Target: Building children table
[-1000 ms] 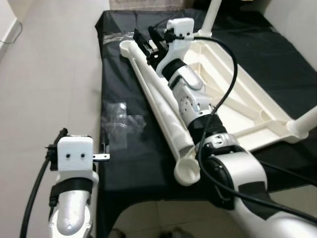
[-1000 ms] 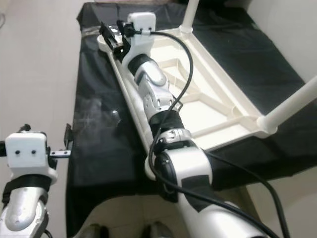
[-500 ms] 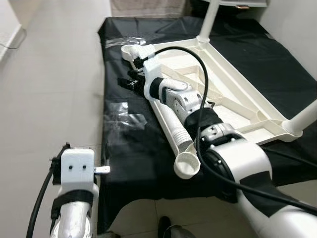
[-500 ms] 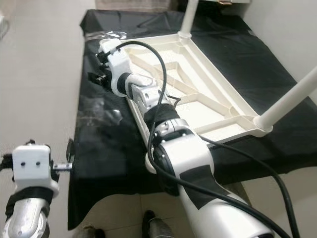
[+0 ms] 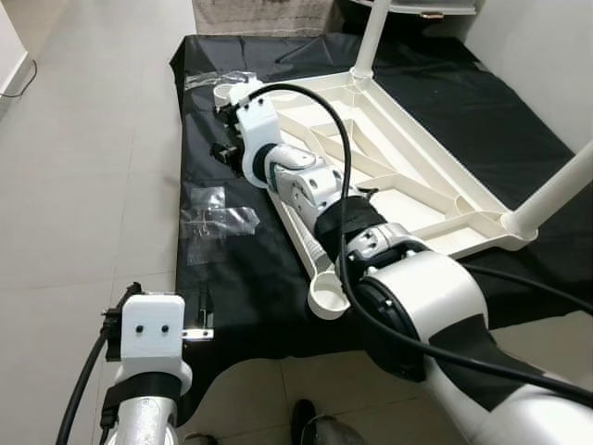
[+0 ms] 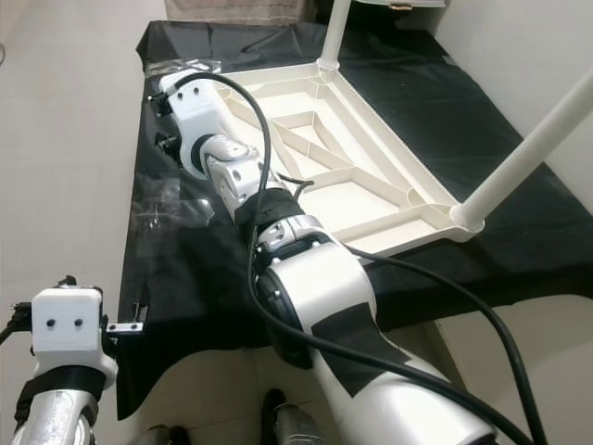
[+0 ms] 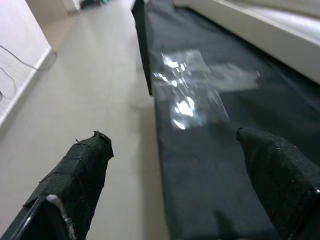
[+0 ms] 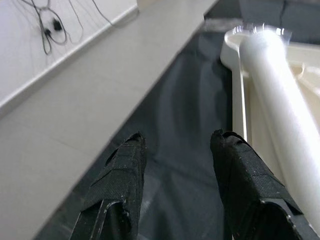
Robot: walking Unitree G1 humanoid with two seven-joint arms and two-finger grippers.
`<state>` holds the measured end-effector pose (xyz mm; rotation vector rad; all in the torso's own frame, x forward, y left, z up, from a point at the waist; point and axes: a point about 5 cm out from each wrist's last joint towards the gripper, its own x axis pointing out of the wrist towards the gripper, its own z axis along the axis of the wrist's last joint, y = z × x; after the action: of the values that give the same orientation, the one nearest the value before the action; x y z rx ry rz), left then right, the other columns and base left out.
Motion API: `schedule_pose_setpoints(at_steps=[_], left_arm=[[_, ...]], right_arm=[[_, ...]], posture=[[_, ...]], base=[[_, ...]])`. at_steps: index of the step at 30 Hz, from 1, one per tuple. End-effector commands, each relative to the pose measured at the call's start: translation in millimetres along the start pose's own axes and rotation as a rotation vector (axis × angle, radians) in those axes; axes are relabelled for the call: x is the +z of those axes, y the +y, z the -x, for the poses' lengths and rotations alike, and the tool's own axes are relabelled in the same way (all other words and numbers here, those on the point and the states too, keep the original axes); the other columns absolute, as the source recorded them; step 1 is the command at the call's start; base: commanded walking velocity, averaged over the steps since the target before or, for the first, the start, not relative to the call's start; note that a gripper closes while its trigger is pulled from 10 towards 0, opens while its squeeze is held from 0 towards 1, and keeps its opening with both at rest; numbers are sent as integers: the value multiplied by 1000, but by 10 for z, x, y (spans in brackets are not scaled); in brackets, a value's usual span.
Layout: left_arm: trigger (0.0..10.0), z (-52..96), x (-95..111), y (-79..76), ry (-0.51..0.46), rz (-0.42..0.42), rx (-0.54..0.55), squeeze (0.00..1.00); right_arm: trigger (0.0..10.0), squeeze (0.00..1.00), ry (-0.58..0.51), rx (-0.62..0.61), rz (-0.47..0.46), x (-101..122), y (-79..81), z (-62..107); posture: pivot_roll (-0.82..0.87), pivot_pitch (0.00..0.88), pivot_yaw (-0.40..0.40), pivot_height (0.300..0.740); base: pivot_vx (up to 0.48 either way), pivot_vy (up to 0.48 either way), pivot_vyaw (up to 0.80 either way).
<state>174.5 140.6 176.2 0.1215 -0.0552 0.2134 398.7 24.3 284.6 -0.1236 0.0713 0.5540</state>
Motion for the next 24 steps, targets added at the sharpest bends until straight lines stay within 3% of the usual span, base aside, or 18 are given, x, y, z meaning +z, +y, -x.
schedule_pose_setpoints(at_steps=[1, 15, 24], left_arm=[[10000, 64, 10, -55, 24, 49, 8, 0], [10000, 198, 35, -151, 53, 76, 2, 0], [10000, 238, 66, -180, 51, 82, 9, 0]], right_arm=[[10000, 0, 15, -14, -39, -66, 28, -10], [10000, 0, -48, -92, -45, 123, 11, -4], [10000, 0, -6, -89, -74, 76, 72, -15]], posture=[[11, 332, -148, 740], [-2, 370, -173, 740], [-11, 368, -180, 740]], base=[[0, 0, 0], [0, 0, 0], [0, 0, 0]])
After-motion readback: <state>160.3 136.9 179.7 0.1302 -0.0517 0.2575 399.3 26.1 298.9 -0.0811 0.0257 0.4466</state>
